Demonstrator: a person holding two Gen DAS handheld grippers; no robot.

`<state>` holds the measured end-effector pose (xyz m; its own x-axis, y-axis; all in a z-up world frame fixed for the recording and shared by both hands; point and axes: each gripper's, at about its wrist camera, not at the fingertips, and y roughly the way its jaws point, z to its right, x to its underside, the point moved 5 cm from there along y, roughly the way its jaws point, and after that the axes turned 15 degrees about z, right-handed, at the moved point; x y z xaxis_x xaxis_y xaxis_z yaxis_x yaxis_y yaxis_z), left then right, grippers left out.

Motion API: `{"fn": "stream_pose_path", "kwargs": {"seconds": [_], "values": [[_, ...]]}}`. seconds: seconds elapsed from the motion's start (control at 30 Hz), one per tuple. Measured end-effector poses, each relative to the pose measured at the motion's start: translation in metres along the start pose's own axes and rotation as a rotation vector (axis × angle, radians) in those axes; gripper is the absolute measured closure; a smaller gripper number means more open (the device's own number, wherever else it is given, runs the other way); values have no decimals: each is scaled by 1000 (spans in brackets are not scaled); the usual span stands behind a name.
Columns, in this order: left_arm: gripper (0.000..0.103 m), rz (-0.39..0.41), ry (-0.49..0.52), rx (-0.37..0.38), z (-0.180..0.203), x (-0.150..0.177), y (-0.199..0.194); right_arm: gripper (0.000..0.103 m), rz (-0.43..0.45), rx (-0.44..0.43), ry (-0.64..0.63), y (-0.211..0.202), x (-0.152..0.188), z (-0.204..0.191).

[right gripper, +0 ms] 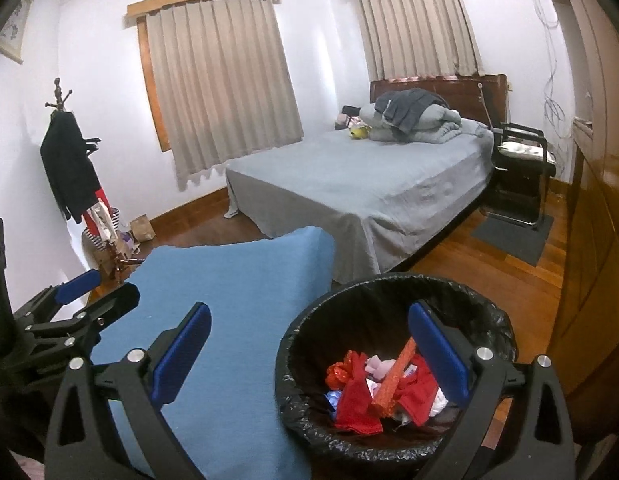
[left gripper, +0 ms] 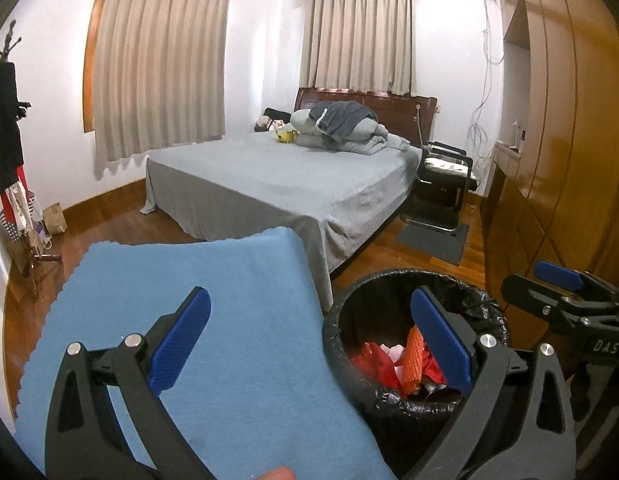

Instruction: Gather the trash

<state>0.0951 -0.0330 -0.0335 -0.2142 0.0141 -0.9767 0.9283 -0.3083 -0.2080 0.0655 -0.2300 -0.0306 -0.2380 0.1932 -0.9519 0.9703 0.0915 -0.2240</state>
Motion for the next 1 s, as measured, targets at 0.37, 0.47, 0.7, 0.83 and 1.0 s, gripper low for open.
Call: {"fn": "stream_pose_path", "kwargs": {"seconds": [0.37, 0.47, 0.7, 0.83, 1.0], "values": [[5, 24, 0, -2, -1, -2, -15, 6, 9, -14, -19, -9, 1, -10], [5, 28, -1, -3, 0, -2, -16, 6, 9, -15, -20, -10, 1, -11], [5, 30, 1, -4, 1, -1, -18, 6, 10, -15, -19, -10, 2, -11], [5, 29, 1, -3, 1, 0, -19, 6, 10, -15, -20, -11, 2, -11], [5, 29, 1, -4, 2, 0, -19, 6, 8, -14, -18, -11, 2, -11]]}}
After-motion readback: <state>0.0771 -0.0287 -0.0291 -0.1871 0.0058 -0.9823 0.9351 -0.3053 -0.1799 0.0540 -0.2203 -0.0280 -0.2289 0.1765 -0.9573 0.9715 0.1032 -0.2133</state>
